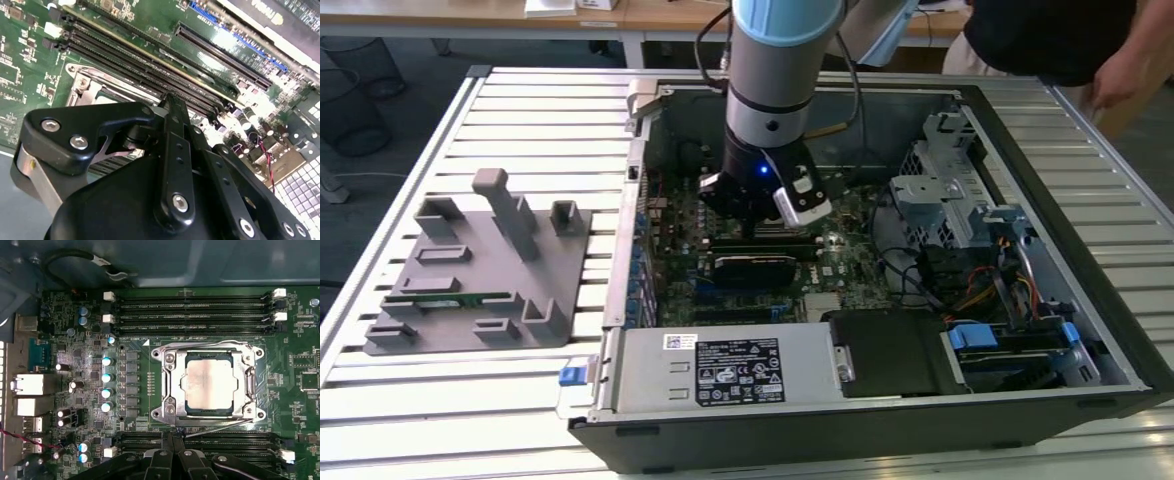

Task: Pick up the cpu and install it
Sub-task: 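Install the second cpu locking lever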

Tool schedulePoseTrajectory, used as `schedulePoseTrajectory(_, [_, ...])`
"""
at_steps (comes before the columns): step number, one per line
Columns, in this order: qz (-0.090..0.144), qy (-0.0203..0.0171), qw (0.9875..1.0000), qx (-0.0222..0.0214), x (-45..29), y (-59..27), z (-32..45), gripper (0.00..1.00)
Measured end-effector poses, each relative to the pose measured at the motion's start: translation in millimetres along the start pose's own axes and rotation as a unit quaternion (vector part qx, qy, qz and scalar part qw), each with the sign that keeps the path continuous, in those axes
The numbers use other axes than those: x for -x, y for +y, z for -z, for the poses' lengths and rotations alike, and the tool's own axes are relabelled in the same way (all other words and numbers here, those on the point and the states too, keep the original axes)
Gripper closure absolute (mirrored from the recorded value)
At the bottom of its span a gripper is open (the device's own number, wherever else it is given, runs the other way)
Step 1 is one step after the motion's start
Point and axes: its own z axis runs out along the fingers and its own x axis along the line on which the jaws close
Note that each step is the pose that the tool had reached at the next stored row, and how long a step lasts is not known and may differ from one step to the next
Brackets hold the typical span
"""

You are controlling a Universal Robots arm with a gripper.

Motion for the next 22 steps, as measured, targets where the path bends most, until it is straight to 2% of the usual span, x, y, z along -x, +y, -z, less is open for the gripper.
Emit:
schedulePoseTrajectory(4, [0.000, 0.0002, 1.0000, 0.0059, -1.2, -2.2, -1.9, 0.89])
schedulePoseTrajectory(11, [0.001, 0.0003, 0.9998, 0.0187, -5.0, -3.1, -5.8, 0.89])
schedulePoseTrajectory(22, [0.001, 0.0005, 0.9995, 0.0303, -7.0, -3.6, -11.2, 0.89])
